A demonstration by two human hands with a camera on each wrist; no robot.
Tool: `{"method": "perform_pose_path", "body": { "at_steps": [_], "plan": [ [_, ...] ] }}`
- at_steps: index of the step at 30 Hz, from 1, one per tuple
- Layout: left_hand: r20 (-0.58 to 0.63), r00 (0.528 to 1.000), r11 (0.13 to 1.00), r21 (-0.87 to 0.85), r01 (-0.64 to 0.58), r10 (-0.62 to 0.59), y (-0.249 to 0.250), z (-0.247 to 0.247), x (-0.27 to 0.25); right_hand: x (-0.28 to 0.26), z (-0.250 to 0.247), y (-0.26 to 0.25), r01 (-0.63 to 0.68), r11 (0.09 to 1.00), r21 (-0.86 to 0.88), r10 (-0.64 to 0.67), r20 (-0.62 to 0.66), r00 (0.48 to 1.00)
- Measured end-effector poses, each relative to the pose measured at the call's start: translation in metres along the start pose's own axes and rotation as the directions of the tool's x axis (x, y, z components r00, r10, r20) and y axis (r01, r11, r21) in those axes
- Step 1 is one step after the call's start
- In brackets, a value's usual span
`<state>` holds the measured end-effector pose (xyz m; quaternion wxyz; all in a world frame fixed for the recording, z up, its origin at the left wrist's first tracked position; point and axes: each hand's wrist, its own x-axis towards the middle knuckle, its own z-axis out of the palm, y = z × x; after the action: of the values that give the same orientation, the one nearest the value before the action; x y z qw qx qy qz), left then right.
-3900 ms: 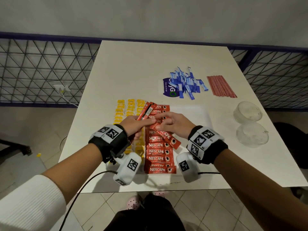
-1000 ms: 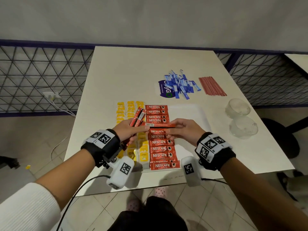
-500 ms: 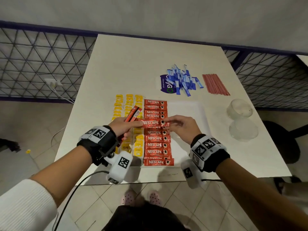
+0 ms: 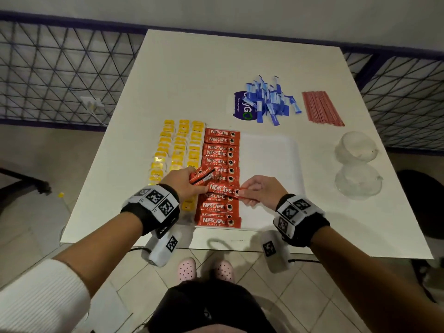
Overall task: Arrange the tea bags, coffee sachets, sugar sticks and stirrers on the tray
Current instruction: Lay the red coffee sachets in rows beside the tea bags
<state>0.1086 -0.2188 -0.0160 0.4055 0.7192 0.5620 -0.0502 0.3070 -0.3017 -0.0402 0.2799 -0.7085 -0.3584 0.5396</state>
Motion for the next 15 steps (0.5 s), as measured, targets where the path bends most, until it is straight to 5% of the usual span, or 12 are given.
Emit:
{"method": "perform_pose_path", "body": {
  "at_steps": [15],
  "plan": [
    [0.055,0.998,0.903,0.428,-0.042,0.020,0.0049,0.0084,0.0018,0.0053,0.0103,0.0036,-0.097,0.988,0.124,0.095,0.018,0.995]
  ]
}}
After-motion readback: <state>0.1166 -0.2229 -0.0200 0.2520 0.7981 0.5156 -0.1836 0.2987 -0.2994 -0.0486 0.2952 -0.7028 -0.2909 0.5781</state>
